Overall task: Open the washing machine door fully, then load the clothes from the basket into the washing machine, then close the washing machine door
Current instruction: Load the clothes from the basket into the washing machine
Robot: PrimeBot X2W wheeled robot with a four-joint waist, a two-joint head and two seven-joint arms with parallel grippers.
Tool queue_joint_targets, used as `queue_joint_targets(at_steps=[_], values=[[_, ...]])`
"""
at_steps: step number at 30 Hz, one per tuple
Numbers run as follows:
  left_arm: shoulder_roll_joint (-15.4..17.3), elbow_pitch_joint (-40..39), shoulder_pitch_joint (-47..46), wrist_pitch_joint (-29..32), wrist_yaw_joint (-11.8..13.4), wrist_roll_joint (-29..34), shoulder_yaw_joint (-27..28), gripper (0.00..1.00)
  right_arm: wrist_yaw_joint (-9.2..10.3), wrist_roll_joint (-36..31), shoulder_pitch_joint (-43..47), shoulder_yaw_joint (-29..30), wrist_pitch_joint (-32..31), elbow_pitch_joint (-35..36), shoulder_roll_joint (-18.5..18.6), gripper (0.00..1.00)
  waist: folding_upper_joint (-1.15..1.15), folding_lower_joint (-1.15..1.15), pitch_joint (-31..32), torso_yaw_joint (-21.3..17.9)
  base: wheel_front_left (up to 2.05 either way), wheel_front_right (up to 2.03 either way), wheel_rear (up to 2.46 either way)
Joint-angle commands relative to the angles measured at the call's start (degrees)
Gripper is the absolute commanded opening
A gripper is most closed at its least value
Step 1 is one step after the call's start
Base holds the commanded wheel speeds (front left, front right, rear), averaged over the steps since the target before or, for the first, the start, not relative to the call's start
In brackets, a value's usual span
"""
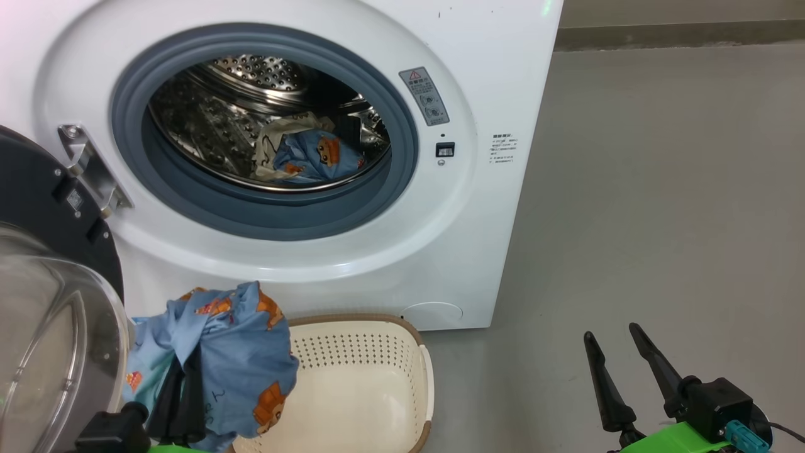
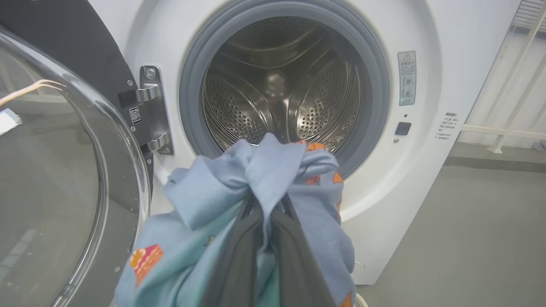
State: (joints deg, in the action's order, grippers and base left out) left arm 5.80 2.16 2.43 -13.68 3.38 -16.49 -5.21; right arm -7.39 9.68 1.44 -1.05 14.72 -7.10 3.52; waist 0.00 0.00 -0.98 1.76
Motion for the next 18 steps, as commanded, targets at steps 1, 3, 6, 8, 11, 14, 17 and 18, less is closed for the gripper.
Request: queue_joint_targets(at_steps=[1, 3, 6, 8, 11, 14, 17, 18], values=[[0.8, -1.8, -1.8, -0.6, 0.5, -0.6, 1.9, 0.0, -0.1, -0.5, -1.1, -1.2, 0.3, 1.4, 0.0, 1.0, 0.0, 0.0, 0.0, 0.0, 0.0, 0.0, 0.0], [0.8, -1.8, -1.7, -0.7, 0.6, -0.7, 1.8, 0.0, -0.1, -0.5, -1.1, -1.2, 0.3, 1.3, 0.0, 1.0, 0.0, 0.0, 0.1, -0.1, 0.0, 0.0, 0.0], [0.8, -1.6, -1.8, -0.7, 0.4, -0.9, 1.6, 0.0, -0.1, -0.5, -1.1, -1.2, 0.3, 1.2, 0.0, 1.0, 0.0, 0.0, 0.0, -0.1, 0.0, 0.0, 0.0], [0.8, -1.4, -1.8, -0.7, 0.4, -1.1, 1.6, 0.0, -0.1, -0.5, -1.2, -1.2, 0.3, 1.1, 0.0, 1.0, 0.0, 0.0, 0.1, -0.1, 0.0, 0.0, 0.0], [0.8, -1.2, -1.8, -0.7, 0.4, -1.3, 1.5, 0.0, -0.1, -0.5, -1.2, -1.2, 0.3, 0.8, 0.0, 1.0, 0.0, 0.0, 0.2, -0.1, 0.0, 0.0, 0.0], [0.7, -1.0, -1.7, -0.8, 0.4, -1.5, 1.3, 0.0, -0.1, -0.4, -1.1, -1.2, 0.3, 0.7, 0.0, 1.0, 0.0, 0.0, 0.4, -0.1, 0.0, 0.0, 0.0], [0.7, -0.5, -1.5, -0.8, 0.3, -1.7, 1.2, 0.0, -0.1, -0.3, -0.9, -1.2, 0.3, 0.6, 0.1, 1.0, 0.0, 0.0, 0.4, -0.2, 0.0, 0.0, 0.0], [0.8, -0.2, -1.4, -0.8, 0.3, -1.8, 1.2, 0.0, -0.1, -0.3, -0.9, -1.2, 0.3, 0.7, 0.1, 1.0, 0.0, 0.0, 0.4, -0.2, 0.0, 0.0, 0.0]])
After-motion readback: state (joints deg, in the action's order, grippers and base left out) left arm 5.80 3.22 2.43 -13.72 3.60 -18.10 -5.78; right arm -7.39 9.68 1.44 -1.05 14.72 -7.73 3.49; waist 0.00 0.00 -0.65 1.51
